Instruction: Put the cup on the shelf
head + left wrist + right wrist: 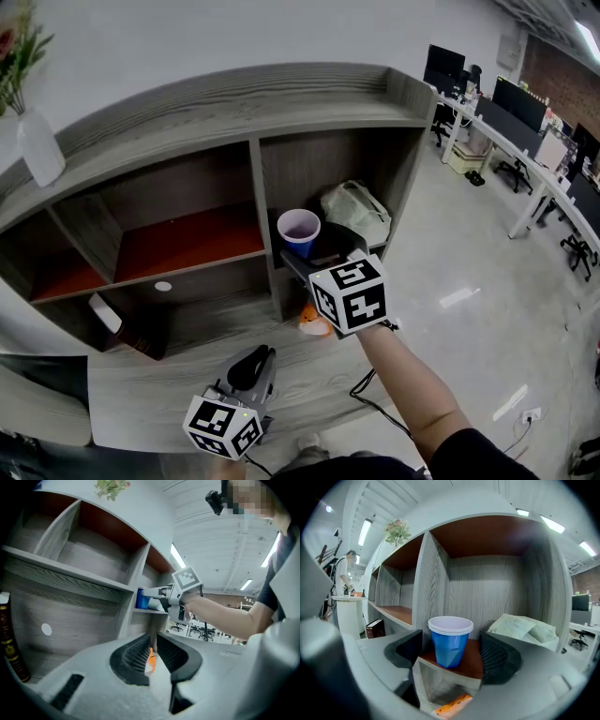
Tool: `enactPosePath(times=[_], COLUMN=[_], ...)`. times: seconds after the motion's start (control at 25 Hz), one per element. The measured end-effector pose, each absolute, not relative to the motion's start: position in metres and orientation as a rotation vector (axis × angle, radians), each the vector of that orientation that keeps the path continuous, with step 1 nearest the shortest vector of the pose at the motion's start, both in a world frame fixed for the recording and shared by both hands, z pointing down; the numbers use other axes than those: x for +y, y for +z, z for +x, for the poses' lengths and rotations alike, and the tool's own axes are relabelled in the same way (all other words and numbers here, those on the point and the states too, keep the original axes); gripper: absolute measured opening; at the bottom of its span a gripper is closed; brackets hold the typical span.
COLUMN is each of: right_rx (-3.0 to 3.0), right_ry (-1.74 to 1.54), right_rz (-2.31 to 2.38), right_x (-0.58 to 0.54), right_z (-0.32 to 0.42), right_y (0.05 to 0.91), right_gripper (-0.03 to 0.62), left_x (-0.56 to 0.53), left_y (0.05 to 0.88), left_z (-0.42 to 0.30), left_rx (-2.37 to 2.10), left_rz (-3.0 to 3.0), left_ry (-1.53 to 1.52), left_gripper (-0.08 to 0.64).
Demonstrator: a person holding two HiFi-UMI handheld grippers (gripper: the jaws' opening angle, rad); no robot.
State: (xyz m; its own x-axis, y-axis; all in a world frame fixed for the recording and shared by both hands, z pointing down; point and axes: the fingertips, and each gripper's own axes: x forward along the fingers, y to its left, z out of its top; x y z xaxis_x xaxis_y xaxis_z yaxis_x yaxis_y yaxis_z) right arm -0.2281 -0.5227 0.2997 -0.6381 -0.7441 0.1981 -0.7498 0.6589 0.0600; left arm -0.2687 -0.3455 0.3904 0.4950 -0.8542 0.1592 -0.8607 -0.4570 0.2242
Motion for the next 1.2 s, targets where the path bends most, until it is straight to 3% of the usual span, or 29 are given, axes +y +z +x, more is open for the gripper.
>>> enactPosePath(times=[0.44, 0.88, 1.2], right_rx=[-2.749, -2.869, -2.85], right_ry=[0.066, 0.101, 0.143], right_rz=[1.181, 1.111, 1.115], right_x=[-0.475, -0.41, -0.387], right_z=[-0.197, -0.158, -0.128], right_y=[0.297, 0.29, 0.309], right_gripper=[0.326, 0.185, 0.129], left_x=[-0.333, -0.318, -0.304], left_y=[0.382, 0.374, 0.374], left_z=[-0.247, -0.207, -0.18], left_rx=[-1.492, -1.494, -1.479], left_rz=[2.448, 2.458, 2.454], left_ry=[0.019, 0.01, 0.008], left_gripper=[0.034, 0.034, 0.032])
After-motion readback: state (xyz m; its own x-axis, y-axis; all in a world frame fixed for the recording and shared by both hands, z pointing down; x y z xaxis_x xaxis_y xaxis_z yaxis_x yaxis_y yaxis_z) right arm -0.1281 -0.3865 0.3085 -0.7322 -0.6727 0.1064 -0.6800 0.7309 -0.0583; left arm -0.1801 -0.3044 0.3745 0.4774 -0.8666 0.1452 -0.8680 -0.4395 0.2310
